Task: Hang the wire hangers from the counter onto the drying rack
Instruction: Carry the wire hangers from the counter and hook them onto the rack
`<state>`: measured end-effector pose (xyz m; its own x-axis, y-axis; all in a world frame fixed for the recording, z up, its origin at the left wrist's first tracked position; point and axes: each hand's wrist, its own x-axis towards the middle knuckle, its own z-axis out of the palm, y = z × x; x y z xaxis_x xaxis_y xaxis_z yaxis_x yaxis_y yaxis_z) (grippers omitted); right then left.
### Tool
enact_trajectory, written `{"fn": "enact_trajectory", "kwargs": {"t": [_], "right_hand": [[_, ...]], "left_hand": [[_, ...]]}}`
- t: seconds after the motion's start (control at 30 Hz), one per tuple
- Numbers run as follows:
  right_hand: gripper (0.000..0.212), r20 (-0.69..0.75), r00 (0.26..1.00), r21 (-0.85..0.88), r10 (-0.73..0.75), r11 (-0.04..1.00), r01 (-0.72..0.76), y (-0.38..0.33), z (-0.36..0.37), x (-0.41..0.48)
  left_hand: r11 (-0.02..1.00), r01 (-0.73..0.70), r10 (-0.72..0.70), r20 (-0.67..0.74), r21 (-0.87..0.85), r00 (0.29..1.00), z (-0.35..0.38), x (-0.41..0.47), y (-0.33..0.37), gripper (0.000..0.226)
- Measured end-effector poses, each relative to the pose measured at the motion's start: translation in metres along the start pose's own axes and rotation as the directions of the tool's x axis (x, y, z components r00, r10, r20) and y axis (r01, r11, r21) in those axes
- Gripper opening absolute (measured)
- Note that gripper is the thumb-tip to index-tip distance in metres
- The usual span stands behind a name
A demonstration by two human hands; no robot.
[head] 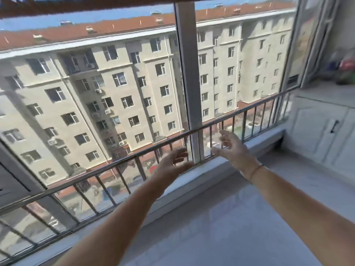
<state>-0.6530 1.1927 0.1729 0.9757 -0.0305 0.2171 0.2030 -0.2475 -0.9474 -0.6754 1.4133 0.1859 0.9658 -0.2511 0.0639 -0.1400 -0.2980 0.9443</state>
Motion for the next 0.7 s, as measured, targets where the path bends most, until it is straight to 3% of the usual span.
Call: {"fn": "enact_trajectory", "kwargs": {"t": [0.4,0.7], "right_hand": [[0.068,-0.237,0.966,-0.071,0.098,0.990,-0.118,0.061,-0.233,-0.001],[0.063,-0.420,0.893,-0.045,0.163,0.979,-0.200,0.098,-0.339,0.005]], "left_hand": [[0.994,-0.037,0.063,0.255,-0.106,0.965,0.214,0.112,0.050,0.051],[0.988,-0.059,0.118,0.453,-0.142,0.884,0.321,0.195,0.082,0.044]]}}
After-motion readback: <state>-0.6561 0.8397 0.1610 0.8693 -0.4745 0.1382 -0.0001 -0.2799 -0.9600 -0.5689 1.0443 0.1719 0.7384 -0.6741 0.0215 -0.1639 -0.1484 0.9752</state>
